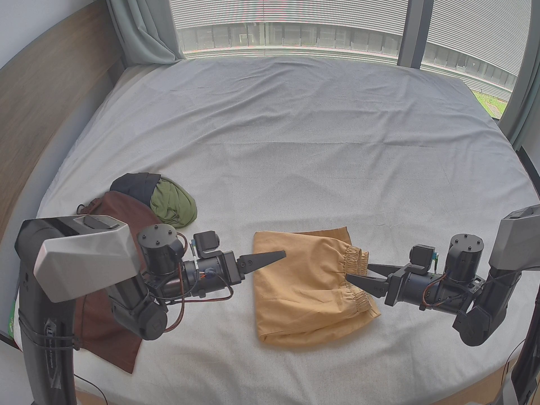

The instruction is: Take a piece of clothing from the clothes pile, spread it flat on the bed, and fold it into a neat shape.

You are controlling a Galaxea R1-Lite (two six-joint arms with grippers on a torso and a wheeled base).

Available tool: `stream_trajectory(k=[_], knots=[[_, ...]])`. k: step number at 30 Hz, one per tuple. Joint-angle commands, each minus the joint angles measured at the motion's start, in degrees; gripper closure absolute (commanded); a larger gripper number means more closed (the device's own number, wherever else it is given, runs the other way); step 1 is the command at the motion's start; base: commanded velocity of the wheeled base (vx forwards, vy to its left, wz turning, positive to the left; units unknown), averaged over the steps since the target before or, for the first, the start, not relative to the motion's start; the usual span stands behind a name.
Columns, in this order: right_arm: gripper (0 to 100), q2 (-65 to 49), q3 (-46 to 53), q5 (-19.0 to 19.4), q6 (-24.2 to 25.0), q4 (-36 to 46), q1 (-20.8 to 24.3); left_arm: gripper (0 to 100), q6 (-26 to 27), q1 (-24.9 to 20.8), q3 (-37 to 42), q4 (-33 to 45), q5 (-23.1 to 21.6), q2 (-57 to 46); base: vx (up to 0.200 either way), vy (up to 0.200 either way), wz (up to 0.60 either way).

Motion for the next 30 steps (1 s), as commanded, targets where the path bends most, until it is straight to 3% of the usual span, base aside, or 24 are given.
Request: stream_trajectory(k=[1, 9, 14, 18, 23, 30], knots=[[0, 0.91, -0.10, 0.03, 0.10, -0.03, 0.32, 0, 3.20, 2.31, 5.87, 0.00, -0.20, -4.41, 0.000, 0.000, 0.00], [0, 1.00, -0.18, 0.03, 0.28, -0.03, 1.11, 0, 19.55, 10.40, 17.38, -0.08, -0.47, -7.84, 0.000, 0.000, 0.00], [0, 1.79, -0.36, 0.03, 0.28, -0.03, 1.37, 0, 35.98, 14.09, 18.61, -0.08, -1.08, -7.75, 0.000, 0.000, 0.00], [0, 1.79, -0.36, 0.03, 0.36, -0.03, 0.85, 0, 44.25, 14.62, 20.02, -0.08, -2.93, -7.49, 0.000, 0.000, 0.00], [0, 1.88, -0.01, 0.03, 1.33, -0.03, 1.46, 0, 49.52, 14.27, 20.10, -0.08, -5.56, -8.54, 0.000, 0.000, 0.00], [0, 3.37, -0.01, 0.03, 2.91, -0.03, 2.43, 0, 49.87, 14.53, 20.02, -0.08, -5.74, -8.02, 0.000, 0.000, 0.00]])
